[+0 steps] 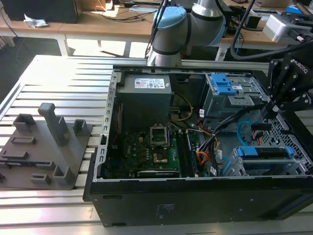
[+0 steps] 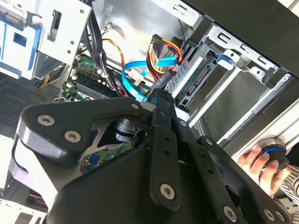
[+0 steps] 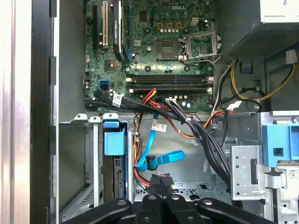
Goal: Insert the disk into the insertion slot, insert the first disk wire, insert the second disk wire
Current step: 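Insert the first disk wire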
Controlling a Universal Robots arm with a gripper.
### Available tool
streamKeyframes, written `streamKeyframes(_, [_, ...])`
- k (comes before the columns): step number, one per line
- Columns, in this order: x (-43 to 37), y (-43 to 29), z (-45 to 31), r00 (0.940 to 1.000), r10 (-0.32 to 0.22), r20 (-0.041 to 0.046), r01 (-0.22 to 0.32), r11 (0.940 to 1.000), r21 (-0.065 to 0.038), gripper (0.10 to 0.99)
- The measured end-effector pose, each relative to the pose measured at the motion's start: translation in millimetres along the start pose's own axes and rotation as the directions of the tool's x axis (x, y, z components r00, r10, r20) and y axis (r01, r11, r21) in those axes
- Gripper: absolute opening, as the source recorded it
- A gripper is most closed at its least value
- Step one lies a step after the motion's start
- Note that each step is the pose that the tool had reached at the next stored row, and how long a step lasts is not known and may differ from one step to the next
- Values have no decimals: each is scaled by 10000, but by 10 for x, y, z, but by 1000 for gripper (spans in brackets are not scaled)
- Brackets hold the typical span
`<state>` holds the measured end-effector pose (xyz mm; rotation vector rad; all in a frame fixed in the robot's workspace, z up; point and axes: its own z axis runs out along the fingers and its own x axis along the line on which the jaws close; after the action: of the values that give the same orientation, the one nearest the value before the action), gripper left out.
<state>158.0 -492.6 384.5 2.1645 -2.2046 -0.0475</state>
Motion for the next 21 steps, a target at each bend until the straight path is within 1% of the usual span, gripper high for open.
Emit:
streamKeyframes(2, [0, 0, 0, 10000, 0, 1, 0, 10000, 0, 235])
streamKeyframes(3, [-1, 0, 0, 10000, -1, 1, 1, 10000, 0, 235])
streamKeyframes(4, [-1, 0, 0, 10000, 0, 1, 0, 10000, 0, 302])
streamKeyframes(9, [-9, 0, 0, 10000, 0, 0, 0, 10000, 0, 302])
streamKeyframes(10, [-24, 0, 1, 10000, 0, 1, 0, 10000, 0, 302])
streamKeyframes(11, [-73, 1, 0, 10000, 0, -1, 0, 10000, 1, 302])
streamKeyframes(12, [-95, 2, 3, 10000, 0, 1, 0, 10000, 0, 302])
streamKeyframes(13, [-100, 1, 12, 10000, 1, 1, -1, 10000, 0, 302])
streamKeyframes(14, [-102, -4, 47, 10000, 1, -8, -1, 10000, -1, 302])
streamKeyframes(16, [-103, -45, 72, 9999, 7, -134, -7, 10000, 1, 302])
streamKeyframes(17, [-104, -73, 82, 9997, 14, -224, -14, 10000, 3, 302])
streamKeyframes(18, [-102, -79, 91, 9996, 39, -294, -39, 10000, 4, 302])
streamKeyframes(19, [-100, -79, 100, 9993, 176, -330, -176, 9998, 3, 302])
streamKeyframes(21, [-101, -81, 118, 9973, 625, -379, -625, 9980, -1, 302])
